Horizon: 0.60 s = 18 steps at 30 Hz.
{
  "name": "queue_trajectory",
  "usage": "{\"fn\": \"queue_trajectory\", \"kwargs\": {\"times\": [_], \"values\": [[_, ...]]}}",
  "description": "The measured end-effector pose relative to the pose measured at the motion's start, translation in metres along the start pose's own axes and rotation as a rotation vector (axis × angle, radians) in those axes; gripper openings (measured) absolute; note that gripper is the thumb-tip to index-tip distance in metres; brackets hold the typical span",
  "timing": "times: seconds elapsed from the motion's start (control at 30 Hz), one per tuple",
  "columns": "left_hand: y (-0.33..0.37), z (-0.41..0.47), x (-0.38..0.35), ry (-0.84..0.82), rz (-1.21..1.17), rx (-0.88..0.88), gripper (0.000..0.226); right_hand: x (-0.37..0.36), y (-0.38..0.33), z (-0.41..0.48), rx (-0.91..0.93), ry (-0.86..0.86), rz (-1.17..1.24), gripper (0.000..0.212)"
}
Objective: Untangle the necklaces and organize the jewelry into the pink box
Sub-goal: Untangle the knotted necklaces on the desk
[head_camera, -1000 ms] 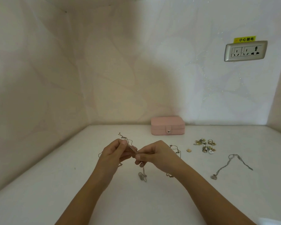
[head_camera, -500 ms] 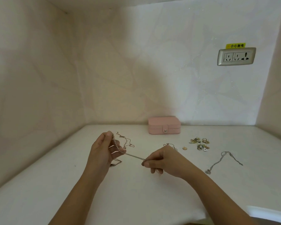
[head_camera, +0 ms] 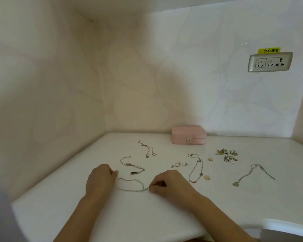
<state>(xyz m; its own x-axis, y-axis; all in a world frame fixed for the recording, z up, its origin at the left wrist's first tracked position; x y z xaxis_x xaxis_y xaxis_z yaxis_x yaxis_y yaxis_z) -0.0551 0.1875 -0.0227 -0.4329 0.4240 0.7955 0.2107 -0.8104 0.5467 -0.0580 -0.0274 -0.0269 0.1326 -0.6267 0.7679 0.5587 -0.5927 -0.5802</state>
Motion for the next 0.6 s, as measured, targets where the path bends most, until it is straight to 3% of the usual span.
{"fn": "queue_trajectory", "kwargs": {"times": [0.07,0.13,0.27,0.33,0.47,0.6], "values": [[-0.002,0.000,0.001,0.020,0.155,0.002,0.026,-0.002,-0.002,0.002,0.032,0.027,-0.053,0.017],[0.009,-0.001,-0.003,0.022,0.183,-0.111,0.035,-0.001,0.001,0.002,0.038,0.035,-0.087,0.019],[0.055,-0.026,-0.044,-0.287,0.190,-0.531,0.051,0.003,0.008,-0.003,0.018,0.056,-0.110,0.023],[0.056,-0.035,-0.050,-0.335,0.145,-0.551,0.045,0.005,0.013,-0.007,-0.002,0.082,-0.124,0.022],[0.047,-0.039,-0.033,-0.177,0.084,-0.547,0.033,0.009,0.013,-0.011,-0.009,0.129,-0.145,0.021],[0.031,-0.031,-0.017,-0.099,-0.046,-0.364,0.015,0.005,0.004,-0.005,-0.015,0.114,-0.117,0.022]]}}
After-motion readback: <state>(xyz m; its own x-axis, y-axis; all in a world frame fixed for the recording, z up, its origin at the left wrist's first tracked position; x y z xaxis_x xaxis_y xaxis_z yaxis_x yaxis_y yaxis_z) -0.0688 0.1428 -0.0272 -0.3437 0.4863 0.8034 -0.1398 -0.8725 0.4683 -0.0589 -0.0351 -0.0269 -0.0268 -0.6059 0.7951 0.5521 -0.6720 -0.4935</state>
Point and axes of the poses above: each hand's wrist, its own z-axis towards the middle knuckle, its own x-axis out of the back of the hand, y = z × x, the point moved 7 cm from there along z, towards the middle knuckle, and after that the axes turned 2 degrees about -z, right-handed, at the moved point
